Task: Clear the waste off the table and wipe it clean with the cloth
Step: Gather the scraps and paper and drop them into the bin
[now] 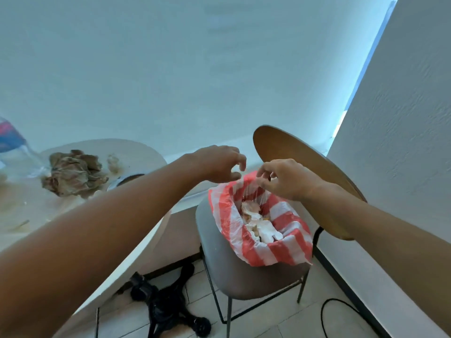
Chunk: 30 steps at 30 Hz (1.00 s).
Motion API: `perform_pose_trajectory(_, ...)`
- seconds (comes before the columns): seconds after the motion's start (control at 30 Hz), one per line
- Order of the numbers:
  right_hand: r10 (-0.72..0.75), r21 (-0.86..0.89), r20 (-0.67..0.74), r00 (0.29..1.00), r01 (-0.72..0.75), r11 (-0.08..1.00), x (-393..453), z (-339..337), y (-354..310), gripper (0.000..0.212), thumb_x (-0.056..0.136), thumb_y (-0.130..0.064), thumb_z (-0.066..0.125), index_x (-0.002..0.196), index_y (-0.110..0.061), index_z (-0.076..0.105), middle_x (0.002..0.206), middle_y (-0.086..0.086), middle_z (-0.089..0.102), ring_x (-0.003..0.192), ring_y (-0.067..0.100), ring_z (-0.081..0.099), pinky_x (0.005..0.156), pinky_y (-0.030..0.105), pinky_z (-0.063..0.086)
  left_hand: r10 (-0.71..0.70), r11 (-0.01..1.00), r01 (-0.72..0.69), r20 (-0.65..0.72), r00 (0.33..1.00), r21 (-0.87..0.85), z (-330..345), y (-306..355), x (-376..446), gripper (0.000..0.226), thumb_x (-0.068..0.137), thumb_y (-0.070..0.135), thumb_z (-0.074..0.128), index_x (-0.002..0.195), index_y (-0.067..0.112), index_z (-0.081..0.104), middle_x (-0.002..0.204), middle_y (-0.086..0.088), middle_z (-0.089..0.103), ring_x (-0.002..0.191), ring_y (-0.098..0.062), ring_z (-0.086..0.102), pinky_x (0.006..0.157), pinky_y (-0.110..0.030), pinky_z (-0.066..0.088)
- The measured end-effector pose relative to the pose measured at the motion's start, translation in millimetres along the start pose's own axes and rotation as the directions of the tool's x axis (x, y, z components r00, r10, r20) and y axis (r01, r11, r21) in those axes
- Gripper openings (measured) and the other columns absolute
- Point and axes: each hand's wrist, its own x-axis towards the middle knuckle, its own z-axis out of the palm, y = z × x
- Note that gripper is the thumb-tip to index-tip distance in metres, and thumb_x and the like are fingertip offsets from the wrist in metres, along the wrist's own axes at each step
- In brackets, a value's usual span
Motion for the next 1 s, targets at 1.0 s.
perform_pose_trajectory(1.0,-0.411,-0.072,-0.025,0.911,0.409,0.91,1.8,28.4,-267.8,0.018,0.091,-0.047,0.063,0.1,-0.033,0.068,0.095,-0.013,0.066,0.088,0.011,0.064,0.082,0.04,0.054,-0.384,0.923,0.378,-0.219,0.897,-0.071,-29.6,-106.8,-331.6,0.027,0.094,0.045,0.06,0.116,0.031,0.064,0.122,0.007,0.058,0.107,-0.018,0.06,0.085,-0.031,0.046)
